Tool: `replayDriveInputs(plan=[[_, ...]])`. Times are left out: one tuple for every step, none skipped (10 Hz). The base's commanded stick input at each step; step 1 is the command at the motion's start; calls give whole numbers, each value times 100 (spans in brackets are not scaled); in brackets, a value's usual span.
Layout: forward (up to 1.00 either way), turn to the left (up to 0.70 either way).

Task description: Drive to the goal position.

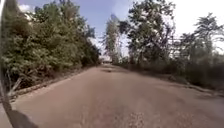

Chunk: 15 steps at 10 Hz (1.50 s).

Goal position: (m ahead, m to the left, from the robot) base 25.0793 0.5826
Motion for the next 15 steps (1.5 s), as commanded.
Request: replayDriveInputs(plan=[[70,0],[70,0],[70,0],[70,0],[70,0],[70,0],[70,0],[70,0],[70,0],[70,0],[70,0],[70,-5],[70,-16],[70,-26],[70,-32]])
